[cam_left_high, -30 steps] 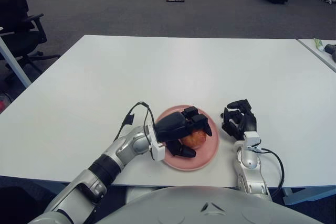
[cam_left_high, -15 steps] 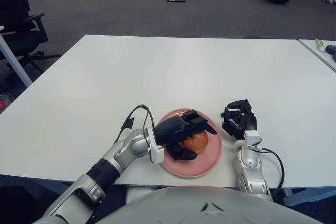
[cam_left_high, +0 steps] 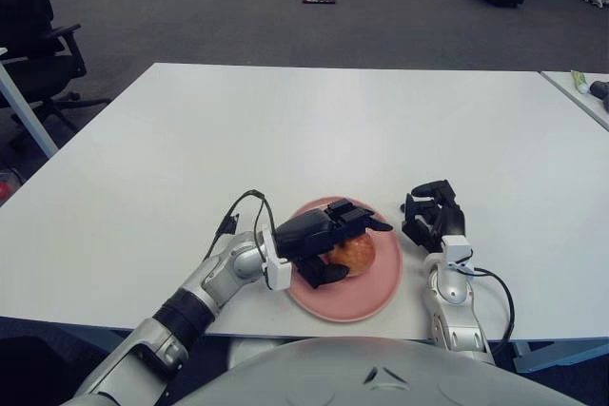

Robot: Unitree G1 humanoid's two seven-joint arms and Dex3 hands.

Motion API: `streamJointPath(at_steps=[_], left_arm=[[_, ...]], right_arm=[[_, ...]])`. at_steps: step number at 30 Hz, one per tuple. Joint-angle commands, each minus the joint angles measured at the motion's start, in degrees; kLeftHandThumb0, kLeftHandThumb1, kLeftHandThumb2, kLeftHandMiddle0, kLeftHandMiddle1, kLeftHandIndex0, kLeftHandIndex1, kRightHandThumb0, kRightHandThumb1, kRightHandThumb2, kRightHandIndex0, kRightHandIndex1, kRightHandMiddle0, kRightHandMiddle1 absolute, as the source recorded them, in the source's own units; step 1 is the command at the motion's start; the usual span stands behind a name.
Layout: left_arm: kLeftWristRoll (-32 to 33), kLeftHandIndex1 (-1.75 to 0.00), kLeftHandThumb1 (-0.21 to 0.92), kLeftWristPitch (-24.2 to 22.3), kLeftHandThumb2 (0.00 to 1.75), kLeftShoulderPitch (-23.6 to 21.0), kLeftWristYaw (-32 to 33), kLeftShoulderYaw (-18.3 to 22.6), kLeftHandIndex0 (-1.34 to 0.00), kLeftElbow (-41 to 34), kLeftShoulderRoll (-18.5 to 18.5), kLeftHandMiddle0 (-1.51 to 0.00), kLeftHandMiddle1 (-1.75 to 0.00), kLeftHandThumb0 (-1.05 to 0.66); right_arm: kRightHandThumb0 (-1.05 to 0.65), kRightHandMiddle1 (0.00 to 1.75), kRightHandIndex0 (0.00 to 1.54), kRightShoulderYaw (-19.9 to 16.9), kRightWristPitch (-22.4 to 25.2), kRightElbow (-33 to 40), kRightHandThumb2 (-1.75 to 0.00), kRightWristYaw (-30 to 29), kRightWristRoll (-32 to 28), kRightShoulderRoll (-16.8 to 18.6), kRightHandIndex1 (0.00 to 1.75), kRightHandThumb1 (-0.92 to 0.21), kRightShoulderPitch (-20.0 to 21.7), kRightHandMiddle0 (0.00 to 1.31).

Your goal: Put the apple into the plate.

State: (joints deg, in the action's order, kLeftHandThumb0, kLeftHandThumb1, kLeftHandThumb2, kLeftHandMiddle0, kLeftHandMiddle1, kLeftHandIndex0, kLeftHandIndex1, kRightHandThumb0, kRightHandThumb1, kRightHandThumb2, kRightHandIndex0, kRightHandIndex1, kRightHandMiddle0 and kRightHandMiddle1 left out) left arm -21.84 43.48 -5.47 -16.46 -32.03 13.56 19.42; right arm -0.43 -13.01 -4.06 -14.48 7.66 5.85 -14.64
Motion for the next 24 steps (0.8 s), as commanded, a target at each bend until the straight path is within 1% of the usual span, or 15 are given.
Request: streamJointPath(at_steps=[1, 3, 5, 11, 15, 16, 20, 21, 22, 23, 24], left_arm=[[-1.8, -0.35, 0.92, 0.2, 1.09, -0.2, 2.0, 1.8, 0.0, 0.7, -0.1, 0.0, -0.45, -1.0], [-2.5, -0.27, 0.92, 0.4, 1.08, -0.2, 2.8, 2.4, 0.0, 0.7, -0.3, 0.0, -0.42, -0.99], [-3.0, -0.24, 0.92, 0.4, 1.07, -0.1, 3.4, 3.0, 0.0, 0.6, -0.3, 0.0, -0.41, -0.99], [-4.4, -0.2, 0.92, 0.0, 1.08, 0.1, 5.7, 5.1, 0.0, 0.9, -0.3, 0.0, -0.4, -0.98], [-5.4, -0.18, 0.92, 1.6, 1.1, -0.1, 9.5, 7.0, 0.0, 3.2, -0.8, 0.0, -0.4, -0.98], [-5.2, -0.15, 0.92, 2.2, 1.12, -0.1, 10.5, 7.5, 0.0, 4.0, -1.2, 0.0, -0.38, -0.98], [-3.6, -0.24, 0.92, 5.1, 1.13, -0.6, 13.5, 9.1, 0.0, 7.3, -2.5, -0.02, -0.46, -0.97], [-3.1, -0.32, 0.92, 6.0, 1.15, -0.9, 14.3, 9.6, 0.0, 8.4, -2.8, -0.04, -0.49, -0.97], [-2.4, -0.35, 0.92, 7.1, 1.15, -1.5, 15.4, 10.4, 0.0, 10.0, -3.5, -0.05, -0.49, -0.97], [-1.9, -0.48, 0.92, 7.9, 1.17, -2.0, 16.1, 10.9, 0.0, 11.2, -4.0, -0.09, -0.53, -0.95], [-1.1, -0.56, 0.92, 8.2, 1.18, -2.6, 16.9, 12.0, 0.0, 12.0, -4.4, -0.11, -0.55, -0.95]], right_arm=[[-0.38, 1.75, 0.53, -0.1, 1.2, -1.2, -0.83, 1.2, -1.0, -0.3, 1.32, -0.7, -0.7, 0.32], [-0.38, 1.75, 0.53, -0.2, 1.0, -1.4, -0.83, 1.4, -1.1, -0.4, 1.32, -0.7, -0.7, 0.32], [-0.38, 1.75, 0.52, -0.3, 1.0, -1.4, -0.82, 1.4, -1.0, -0.4, 1.32, -0.71, -0.7, 0.32], [-0.37, 1.75, 0.53, -0.5, 0.6, -1.6, -0.78, 0.9, -0.3, -0.3, 1.32, -0.74, -0.6, 0.3], [-0.37, 1.75, 0.58, -0.3, 0.3, -1.7, -0.81, 0.9, 0.1, -0.5, 1.31, -0.72, -0.6, 0.31], [-0.38, 1.75, 0.59, -0.3, 0.1, -1.8, -0.82, 0.9, 0.2, -0.5, 1.32, -0.71, -0.5, 0.32], [-0.38, 1.75, 0.61, -0.2, -0.4, -2.2, -0.85, 0.9, 0.2, -0.7, 1.33, -0.69, -0.5, 0.33], [-0.38, 1.75, 0.61, -0.2, -0.6, -2.3, -0.85, 0.9, 0.2, -0.7, 1.34, -0.69, -0.5, 0.33], [-0.38, 1.75, 0.61, -0.3, -1.0, -2.5, -0.86, 0.8, 0.2, -0.8, 1.34, -0.68, -0.4, 0.34], [-0.38, 1.75, 0.61, -0.3, -1.2, -2.6, -0.86, 0.8, 0.1, -0.8, 1.35, -0.68, -0.4, 0.34], [-0.38, 1.75, 0.61, -0.3, -1.7, -2.8, -0.86, 0.8, 0.1, -0.8, 1.35, -0.68, -0.3, 0.34]])
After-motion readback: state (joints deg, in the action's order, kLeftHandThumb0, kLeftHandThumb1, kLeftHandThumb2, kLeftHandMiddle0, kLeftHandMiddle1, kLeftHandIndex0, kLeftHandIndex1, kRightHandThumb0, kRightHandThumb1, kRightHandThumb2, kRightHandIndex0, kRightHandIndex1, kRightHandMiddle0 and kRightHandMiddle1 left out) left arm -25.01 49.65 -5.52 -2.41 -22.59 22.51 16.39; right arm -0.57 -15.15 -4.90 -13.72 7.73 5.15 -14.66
